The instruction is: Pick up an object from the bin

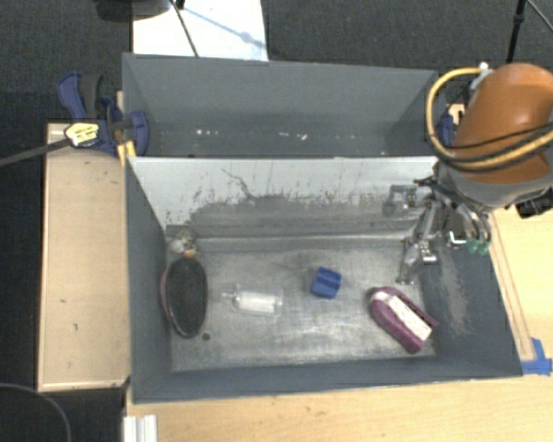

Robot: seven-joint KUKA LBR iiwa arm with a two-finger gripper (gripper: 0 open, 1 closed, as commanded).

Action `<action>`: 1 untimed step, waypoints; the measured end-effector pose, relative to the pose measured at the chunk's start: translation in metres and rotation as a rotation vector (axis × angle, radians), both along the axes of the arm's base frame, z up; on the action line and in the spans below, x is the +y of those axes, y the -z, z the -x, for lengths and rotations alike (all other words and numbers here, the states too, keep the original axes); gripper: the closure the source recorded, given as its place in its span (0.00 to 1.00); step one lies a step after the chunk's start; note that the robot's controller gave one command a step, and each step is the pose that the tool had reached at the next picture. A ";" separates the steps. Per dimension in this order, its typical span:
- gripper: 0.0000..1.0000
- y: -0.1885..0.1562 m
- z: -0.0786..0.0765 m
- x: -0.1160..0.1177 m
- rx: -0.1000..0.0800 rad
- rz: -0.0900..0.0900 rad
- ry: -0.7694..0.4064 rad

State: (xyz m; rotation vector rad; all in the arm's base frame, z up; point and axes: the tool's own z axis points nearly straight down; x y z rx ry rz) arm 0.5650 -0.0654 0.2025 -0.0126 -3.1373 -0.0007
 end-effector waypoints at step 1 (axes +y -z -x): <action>0.00 0.134 0.013 0.123 -0.003 -0.002 -0.101</action>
Offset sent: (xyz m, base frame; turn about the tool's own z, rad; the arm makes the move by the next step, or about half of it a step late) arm -0.0129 0.1188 -0.1325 -0.0948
